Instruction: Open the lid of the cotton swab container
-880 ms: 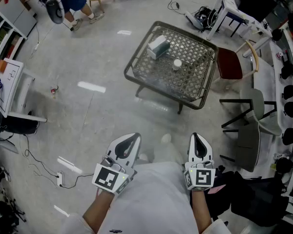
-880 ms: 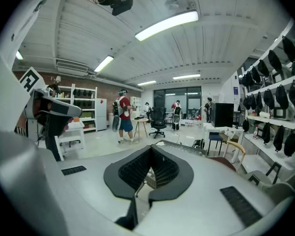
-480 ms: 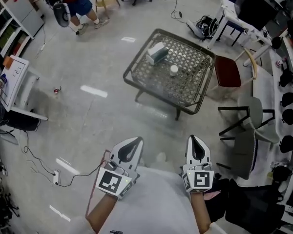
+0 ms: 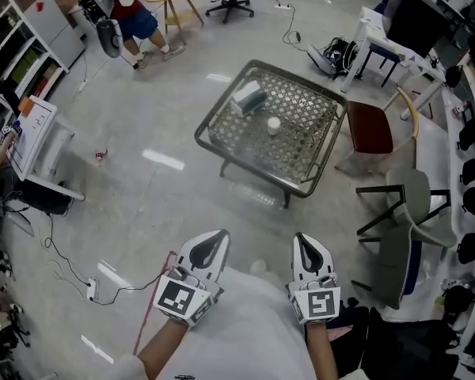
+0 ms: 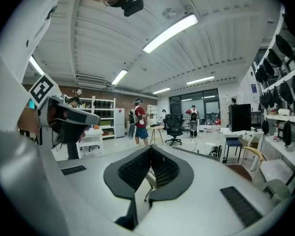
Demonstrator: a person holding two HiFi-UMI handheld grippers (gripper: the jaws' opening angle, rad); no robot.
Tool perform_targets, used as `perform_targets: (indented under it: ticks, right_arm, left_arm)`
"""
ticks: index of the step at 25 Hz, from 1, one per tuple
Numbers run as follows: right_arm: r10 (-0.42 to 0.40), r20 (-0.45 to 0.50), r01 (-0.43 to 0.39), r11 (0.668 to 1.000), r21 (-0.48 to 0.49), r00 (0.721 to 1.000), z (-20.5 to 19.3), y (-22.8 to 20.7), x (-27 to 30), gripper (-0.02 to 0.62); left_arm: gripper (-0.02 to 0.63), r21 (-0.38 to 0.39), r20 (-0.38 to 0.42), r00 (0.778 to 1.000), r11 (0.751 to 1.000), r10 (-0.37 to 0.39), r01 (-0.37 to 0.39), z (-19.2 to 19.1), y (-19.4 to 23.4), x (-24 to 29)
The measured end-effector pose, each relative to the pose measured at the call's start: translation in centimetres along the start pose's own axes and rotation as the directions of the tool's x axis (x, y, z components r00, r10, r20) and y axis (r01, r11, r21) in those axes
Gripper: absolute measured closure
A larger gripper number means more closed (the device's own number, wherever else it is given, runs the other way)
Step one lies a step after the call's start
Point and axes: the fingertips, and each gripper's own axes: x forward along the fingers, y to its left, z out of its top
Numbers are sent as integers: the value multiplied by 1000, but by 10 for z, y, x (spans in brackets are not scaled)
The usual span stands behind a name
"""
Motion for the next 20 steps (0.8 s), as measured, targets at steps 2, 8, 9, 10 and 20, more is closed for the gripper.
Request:
perform_targets:
  ticks: [2, 8, 9, 10, 20]
  right_arm:
    - [-8, 11, 8, 1000, 24, 1000, 1, -11, -4, 595]
    - [-27, 40, 24, 998, 53, 999, 9, -35, 6, 595]
    - [-27, 43, 25, 998, 55, 999, 10, -40, 13, 595]
    - [-27, 44, 25, 998, 57, 999, 10, -44, 19, 595]
    - [-48, 34, 47, 999, 17, 998, 35, -82, 119, 595]
  left_arm:
    - [598, 2, -11, 1000, 1000, -3, 3, -2, -8, 6]
    - [598, 8, -18, 1000, 1000, -15, 15, 1, -7, 31]
    - [598, 10, -15, 1000, 1000, -15, 16, 3, -4, 39]
    - [598, 10, -14, 1000, 1000, -15, 15, 5, 0, 47]
    - [598, 1, 22, 997, 998, -68, 68, 44, 66, 135]
